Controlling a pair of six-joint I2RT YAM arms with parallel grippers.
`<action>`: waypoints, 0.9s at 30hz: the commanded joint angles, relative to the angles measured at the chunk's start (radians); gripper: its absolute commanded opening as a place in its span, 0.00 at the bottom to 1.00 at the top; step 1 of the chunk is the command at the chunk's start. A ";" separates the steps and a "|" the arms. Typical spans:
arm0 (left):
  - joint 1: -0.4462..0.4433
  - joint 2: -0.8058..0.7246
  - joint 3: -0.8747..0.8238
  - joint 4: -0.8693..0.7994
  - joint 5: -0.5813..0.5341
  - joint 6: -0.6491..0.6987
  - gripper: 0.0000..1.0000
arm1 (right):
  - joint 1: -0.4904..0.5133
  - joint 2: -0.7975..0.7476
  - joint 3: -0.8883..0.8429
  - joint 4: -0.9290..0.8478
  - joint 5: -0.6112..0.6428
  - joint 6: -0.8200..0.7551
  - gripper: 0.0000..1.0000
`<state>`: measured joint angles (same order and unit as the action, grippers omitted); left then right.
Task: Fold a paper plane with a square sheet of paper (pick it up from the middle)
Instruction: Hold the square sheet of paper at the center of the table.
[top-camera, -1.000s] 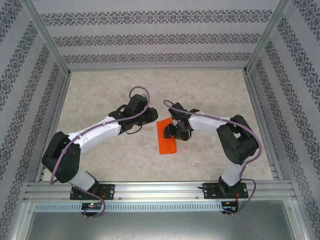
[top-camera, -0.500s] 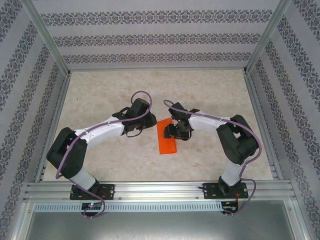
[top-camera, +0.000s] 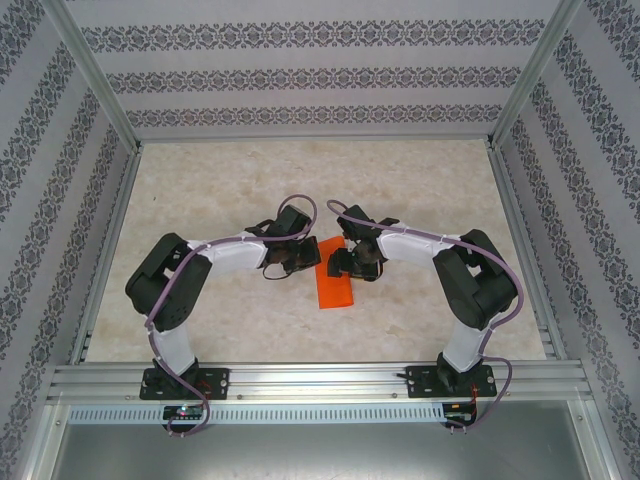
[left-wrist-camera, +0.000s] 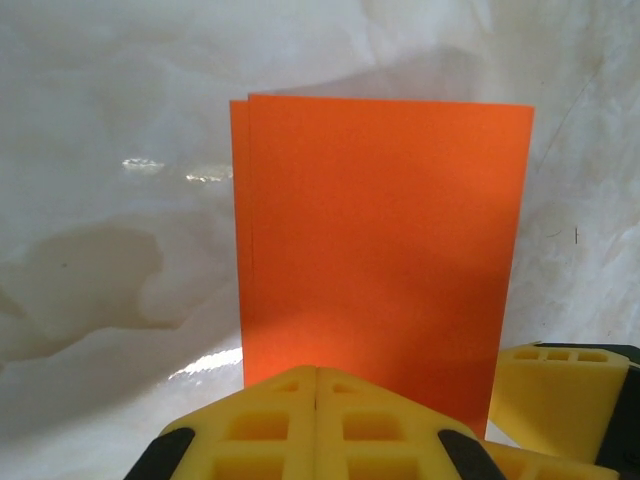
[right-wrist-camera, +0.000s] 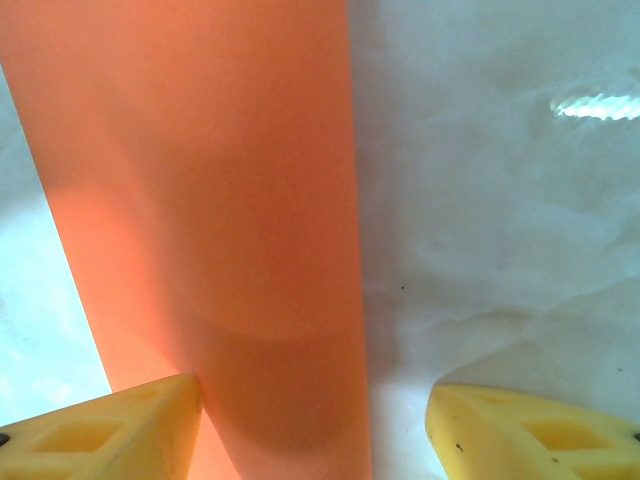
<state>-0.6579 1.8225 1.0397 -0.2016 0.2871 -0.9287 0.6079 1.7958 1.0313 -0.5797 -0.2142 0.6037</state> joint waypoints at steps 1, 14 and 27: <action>-0.021 0.020 0.031 0.050 0.043 -0.027 0.04 | 0.004 0.117 -0.080 0.046 0.037 0.001 0.66; -0.030 0.085 0.033 0.000 0.016 -0.026 0.01 | 0.005 0.114 -0.074 0.046 0.037 0.005 0.66; -0.031 0.106 0.029 -0.026 0.000 -0.008 0.00 | -0.013 -0.024 -0.043 0.048 0.005 0.015 0.70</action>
<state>-0.6765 1.8946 1.0615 -0.1951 0.3126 -0.9482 0.6075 1.7634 1.0229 -0.5621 -0.2276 0.6109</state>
